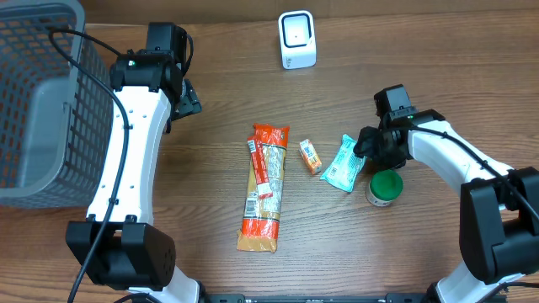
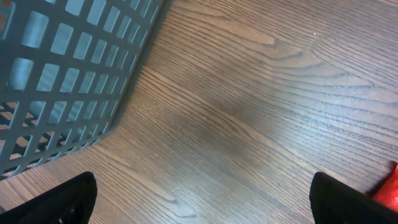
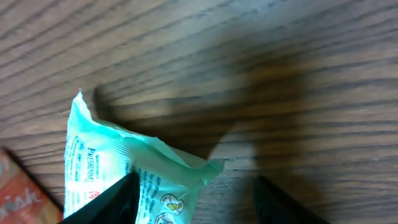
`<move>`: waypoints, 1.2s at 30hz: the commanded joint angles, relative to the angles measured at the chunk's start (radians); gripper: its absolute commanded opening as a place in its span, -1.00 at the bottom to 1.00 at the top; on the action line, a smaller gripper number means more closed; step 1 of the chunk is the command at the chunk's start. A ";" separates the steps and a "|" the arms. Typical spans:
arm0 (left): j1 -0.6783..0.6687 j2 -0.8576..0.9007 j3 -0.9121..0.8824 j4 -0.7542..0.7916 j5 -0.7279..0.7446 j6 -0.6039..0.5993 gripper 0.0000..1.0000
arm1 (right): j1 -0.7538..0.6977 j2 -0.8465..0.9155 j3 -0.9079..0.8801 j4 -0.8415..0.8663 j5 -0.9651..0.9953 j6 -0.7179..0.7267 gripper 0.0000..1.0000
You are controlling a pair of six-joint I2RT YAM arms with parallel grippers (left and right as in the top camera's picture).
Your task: Scan the item barcode
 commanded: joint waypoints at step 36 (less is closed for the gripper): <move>-0.007 -0.007 0.013 0.001 0.001 -0.003 1.00 | 0.003 -0.029 -0.012 0.009 0.018 0.005 0.32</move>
